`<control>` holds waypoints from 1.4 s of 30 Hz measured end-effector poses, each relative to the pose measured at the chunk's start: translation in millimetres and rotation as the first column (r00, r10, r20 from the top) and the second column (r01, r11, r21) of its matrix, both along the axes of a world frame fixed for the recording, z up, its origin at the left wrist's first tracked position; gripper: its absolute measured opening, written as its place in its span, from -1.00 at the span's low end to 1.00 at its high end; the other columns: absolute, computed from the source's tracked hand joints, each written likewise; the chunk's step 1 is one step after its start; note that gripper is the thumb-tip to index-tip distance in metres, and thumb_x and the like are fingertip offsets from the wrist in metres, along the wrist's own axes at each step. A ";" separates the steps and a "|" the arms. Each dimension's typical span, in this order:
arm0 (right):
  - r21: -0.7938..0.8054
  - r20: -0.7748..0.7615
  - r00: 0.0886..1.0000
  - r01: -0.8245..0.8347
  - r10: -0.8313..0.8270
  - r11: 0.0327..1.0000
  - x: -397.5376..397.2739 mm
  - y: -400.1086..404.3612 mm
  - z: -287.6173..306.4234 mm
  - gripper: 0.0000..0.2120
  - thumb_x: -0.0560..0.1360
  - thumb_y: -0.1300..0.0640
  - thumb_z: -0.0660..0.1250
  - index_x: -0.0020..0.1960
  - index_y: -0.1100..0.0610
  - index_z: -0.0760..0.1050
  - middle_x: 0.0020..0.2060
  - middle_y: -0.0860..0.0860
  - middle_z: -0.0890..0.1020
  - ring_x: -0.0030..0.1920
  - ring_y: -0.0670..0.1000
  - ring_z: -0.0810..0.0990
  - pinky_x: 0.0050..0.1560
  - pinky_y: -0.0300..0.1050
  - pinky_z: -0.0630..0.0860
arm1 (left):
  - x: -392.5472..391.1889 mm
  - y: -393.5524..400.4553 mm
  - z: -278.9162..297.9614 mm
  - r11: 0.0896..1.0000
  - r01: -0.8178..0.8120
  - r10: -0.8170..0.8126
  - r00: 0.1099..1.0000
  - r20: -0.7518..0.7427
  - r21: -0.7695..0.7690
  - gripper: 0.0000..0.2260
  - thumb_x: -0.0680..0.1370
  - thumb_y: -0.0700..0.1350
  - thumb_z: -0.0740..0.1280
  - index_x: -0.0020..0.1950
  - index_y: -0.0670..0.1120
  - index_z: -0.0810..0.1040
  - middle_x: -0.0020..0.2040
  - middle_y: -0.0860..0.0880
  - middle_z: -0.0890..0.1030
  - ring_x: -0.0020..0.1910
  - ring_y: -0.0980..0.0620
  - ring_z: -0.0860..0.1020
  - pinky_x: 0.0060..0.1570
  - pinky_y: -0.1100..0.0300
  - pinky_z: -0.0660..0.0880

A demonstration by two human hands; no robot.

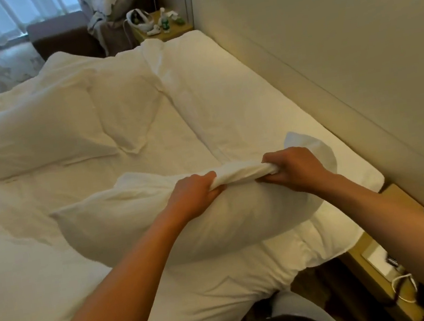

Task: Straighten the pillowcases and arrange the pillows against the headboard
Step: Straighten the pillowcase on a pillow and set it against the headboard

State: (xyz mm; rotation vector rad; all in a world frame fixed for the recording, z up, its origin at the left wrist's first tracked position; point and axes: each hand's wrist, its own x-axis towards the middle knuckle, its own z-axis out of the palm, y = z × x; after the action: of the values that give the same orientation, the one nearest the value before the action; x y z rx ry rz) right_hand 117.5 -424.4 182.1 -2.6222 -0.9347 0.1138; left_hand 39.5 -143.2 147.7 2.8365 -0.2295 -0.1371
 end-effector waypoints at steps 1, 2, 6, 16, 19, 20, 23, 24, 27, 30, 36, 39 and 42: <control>-0.006 0.004 0.999 0.042 -0.042 0.999 3.2 -11.4 -6.0 -0.64 0.52 -0.29 0.39 -0.22 -0.02 0.50 -0.39 -0.11 0.58 -0.32 -0.03 0.58 -0.27 0.03 0.53 | 4.4 -12.5 0.7 1.000 -0.002 0.002 1.000 -0.007 -0.010 -0.65 0.63 0.27 0.18 0.02 0.00 0.48 -0.14 -0.07 0.66 -0.15 -0.14 0.62 -0.25 0.07 0.37; 0.001 0.013 0.997 0.071 -0.071 0.997 6.9 -22.0 -11.2 -0.58 0.51 -0.30 0.38 -0.28 0.00 0.43 -0.43 -0.11 0.52 -0.36 -0.03 0.54 -0.31 0.04 0.51 | 9.1 -23.6 2.8 1.000 -0.006 0.005 1.000 -0.019 -0.027 -0.67 0.62 0.26 0.20 -0.02 0.01 0.49 -0.15 -0.06 0.65 -0.16 -0.13 0.62 -0.26 0.08 0.36; 0.112 0.116 0.986 0.104 -0.117 0.988 30.7 -60.3 -15.1 -0.49 0.49 -0.32 0.39 -0.36 -0.04 0.22 -0.47 -0.11 0.36 -0.40 -0.08 0.38 -0.39 -0.04 0.31 | 32.1 -61.3 21.3 0.994 -0.050 0.044 0.997 -0.061 -0.102 -0.71 0.59 0.22 0.26 -0.14 0.05 0.51 -0.21 0.02 0.64 -0.20 -0.05 0.60 -0.29 0.10 0.42; -0.008 -0.058 0.998 -0.018 0.018 1.000 143.0 -157.0 -50.4 -0.55 0.49 -0.43 0.22 -0.19 -0.04 0.40 -0.33 -0.09 0.56 -0.30 -0.02 0.53 -0.24 0.04 0.52 | 80.4 -159.5 6.2 0.971 -0.227 0.219 0.971 -0.099 -0.079 -0.71 0.58 0.24 0.29 -0.07 0.02 0.51 -0.22 0.01 0.62 -0.20 -0.04 0.58 -0.19 0.03 0.55; -0.133 -0.073 0.997 -0.046 0.036 0.990 161.2 -183.9 -74.8 -0.52 0.48 -0.44 0.24 -0.07 -0.01 0.46 -0.20 -0.02 0.61 -0.19 0.07 0.57 -0.13 0.04 0.53 | 90.5 -184.4 -7.8 0.971 -0.240 0.238 0.968 -0.074 -0.014 -0.71 0.60 0.23 0.26 -0.04 0.01 0.49 -0.21 0.02 0.61 -0.20 -0.06 0.57 -0.25 0.05 0.48; -0.112 -0.043 0.998 -0.044 0.039 0.993 166.6 -190.9 -77.4 -0.49 0.46 -0.47 0.23 -0.12 -0.01 0.45 -0.25 -0.01 0.61 -0.23 0.08 0.57 -0.19 -0.01 0.47 | 94.5 -188.4 -9.0 0.968 -0.250 0.249 0.967 -0.048 -0.014 -0.72 0.59 0.23 0.27 -0.06 0.02 0.47 -0.24 0.05 0.57 -0.23 -0.05 0.56 -0.29 0.08 0.40; -0.099 0.179 0.980 -0.065 0.082 0.993 181.9 -203.1 -75.5 -0.47 0.42 -0.41 0.36 -0.35 0.04 0.42 -0.49 0.01 0.52 -0.30 0.18 0.61 -0.25 -0.09 0.24 | 104.8 -190.8 -5.1 0.959 -0.284 0.284 0.958 -0.030 0.005 -0.74 0.58 0.23 0.28 -0.08 0.06 0.43 -0.27 0.11 0.50 -0.27 -0.01 0.50 -0.31 0.10 0.32; -0.098 0.221 0.973 -0.043 0.064 0.994 185.6 -205.2 -71.8 -0.47 0.39 -0.35 0.45 -0.39 0.06 0.39 -0.54 0.02 0.45 -0.31 0.23 0.60 -0.28 -0.11 0.22 | 106.9 -189.8 -2.8 0.955 -0.297 0.297 0.954 -0.037 0.010 -0.74 0.58 0.23 0.28 -0.07 0.06 0.44 -0.26 0.10 0.52 -0.26 -0.02 0.51 -0.30 0.09 0.35; -0.076 0.306 0.952 0.031 -0.006 0.997 200.2 -209.3 -56.5 -0.53 0.36 -0.15 0.55 -0.41 0.08 0.35 -0.54 0.03 0.33 -0.45 0.10 0.29 -0.37 -0.16 0.24 | 114.1 -185.7 5.9 0.946 -0.324 0.324 0.946 -0.018 0.018 -0.73 0.59 0.18 0.30 -0.11 -0.01 0.46 -0.25 0.02 0.59 -0.24 -0.08 0.57 -0.27 0.04 0.48; -0.003 0.325 0.940 0.108 -0.101 0.994 215.7 -210.7 -39.2 -0.55 0.38 -0.08 0.52 -0.38 0.07 0.29 -0.52 -0.06 0.26 -0.49 0.04 0.24 -0.40 -0.24 0.10 | 121.5 -179.6 17.6 0.936 -0.352 0.353 0.935 0.030 -0.016 -0.73 0.61 0.14 0.31 -0.13 -0.03 0.47 -0.28 -0.02 0.59 -0.26 -0.11 0.57 -0.27 0.01 0.49; -0.007 0.251 0.968 0.018 -0.016 1.000 201.8 -189.7 -22.7 -0.59 0.41 -0.26 0.46 0.02 0.04 0.55 -0.08 -0.01 0.60 -0.05 0.10 0.52 0.01 0.04 0.45 | 116.3 -175.5 22.9 0.921 -0.387 0.387 0.922 -0.004 -0.053 -0.76 0.62 0.11 0.31 -0.13 -0.02 0.49 -0.26 -0.01 0.57 -0.23 -0.11 0.56 -0.27 0.06 0.45; 0.029 0.180 0.975 -0.139 0.132 0.990 172.6 -161.6 -17.5 -0.38 0.42 -0.42 0.38 0.29 -0.04 0.51 0.19 -0.05 0.61 0.21 0.04 0.52 0.35 0.06 0.36 | 106.5 -176.8 22.1 0.931 -0.357 0.359 0.933 0.012 -0.078 -0.80 0.62 0.12 0.30 -0.15 0.07 0.42 -0.29 0.07 0.49 -0.27 -0.03 0.48 -0.29 0.11 0.35; 0.010 0.172 0.958 -0.236 0.231 0.972 144.1 -118.8 -24.2 -0.48 0.52 -0.36 0.32 0.30 -0.02 0.52 0.14 -0.03 0.64 0.14 0.05 0.57 0.37 0.04 0.39 | 96.5 -175.7 23.0 0.943 -0.326 0.327 0.945 0.021 -0.063 -0.81 0.62 0.13 0.27 -0.12 0.06 0.45 -0.27 0.05 0.53 -0.27 -0.03 0.50 -0.30 0.10 0.36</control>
State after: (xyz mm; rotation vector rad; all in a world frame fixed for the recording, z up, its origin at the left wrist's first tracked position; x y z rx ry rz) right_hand 261.5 -543.2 157.9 -2.5141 -1.2932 -0.0664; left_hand 136.0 -318.9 170.8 2.7719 0.2288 -0.0140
